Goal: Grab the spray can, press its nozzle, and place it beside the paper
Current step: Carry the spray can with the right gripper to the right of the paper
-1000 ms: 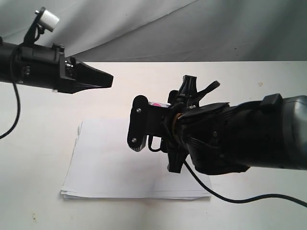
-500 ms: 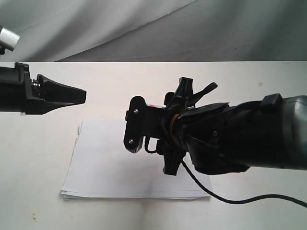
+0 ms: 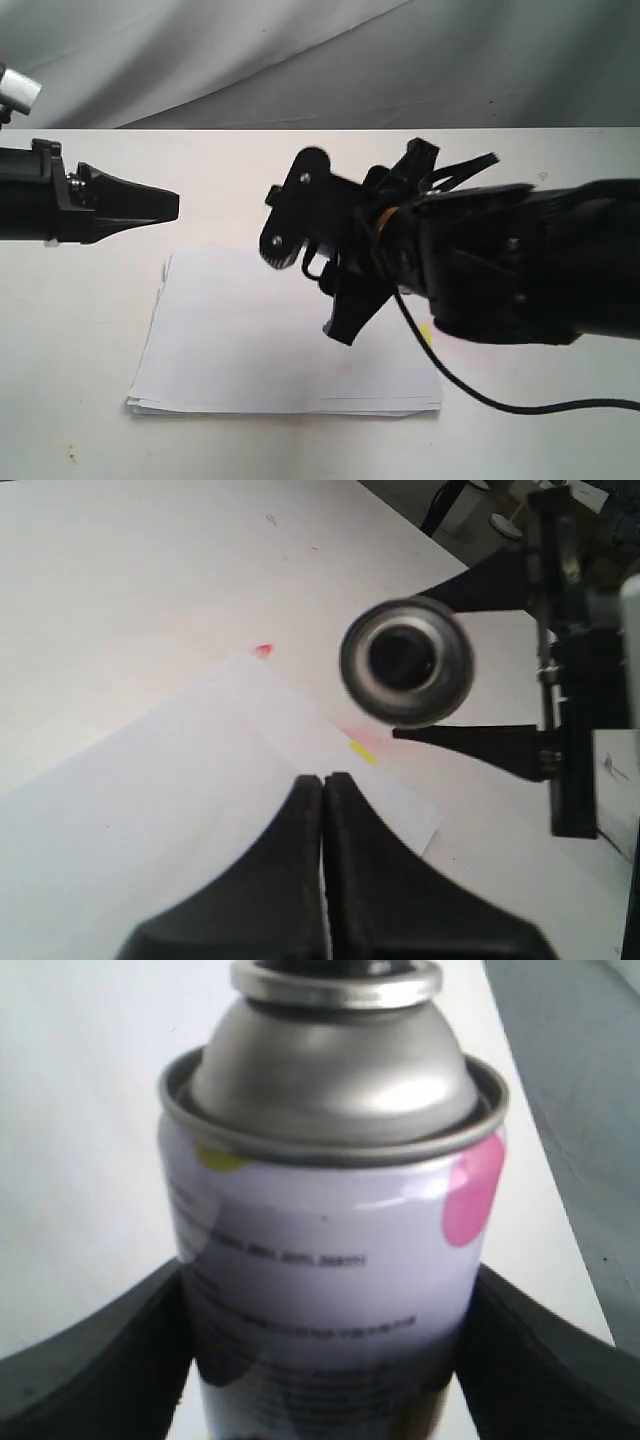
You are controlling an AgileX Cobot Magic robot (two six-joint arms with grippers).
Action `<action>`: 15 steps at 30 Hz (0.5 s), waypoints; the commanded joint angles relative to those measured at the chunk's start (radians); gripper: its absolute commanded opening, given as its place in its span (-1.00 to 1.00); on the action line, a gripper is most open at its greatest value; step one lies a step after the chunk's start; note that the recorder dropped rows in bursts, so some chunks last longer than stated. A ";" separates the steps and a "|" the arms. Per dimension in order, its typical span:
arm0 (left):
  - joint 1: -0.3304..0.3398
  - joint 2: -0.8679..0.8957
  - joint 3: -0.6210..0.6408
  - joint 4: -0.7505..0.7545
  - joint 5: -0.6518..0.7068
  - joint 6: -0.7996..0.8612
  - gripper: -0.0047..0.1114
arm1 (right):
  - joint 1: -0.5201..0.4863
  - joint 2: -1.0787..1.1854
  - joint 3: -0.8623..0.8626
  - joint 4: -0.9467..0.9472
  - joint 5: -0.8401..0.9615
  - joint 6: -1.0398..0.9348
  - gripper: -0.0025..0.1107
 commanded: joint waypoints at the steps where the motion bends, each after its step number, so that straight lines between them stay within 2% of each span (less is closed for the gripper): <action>1: 0.002 -0.009 0.008 -0.030 0.000 0.001 -0.92 | -0.002 -0.154 -0.013 0.039 0.009 0.086 -0.96; 8: 0.002 -0.009 0.008 -0.030 0.000 0.001 -0.92 | -0.002 -0.346 -0.013 0.116 0.021 0.134 -0.96; 11: 0.002 -0.009 0.008 -0.029 0.005 0.001 -0.92 | -0.002 -0.421 -0.013 0.155 0.105 0.163 -0.96; 15: 0.002 -0.009 0.008 -0.007 0.094 0.001 -0.92 | -0.065 -0.485 0.104 0.154 0.054 0.271 -0.96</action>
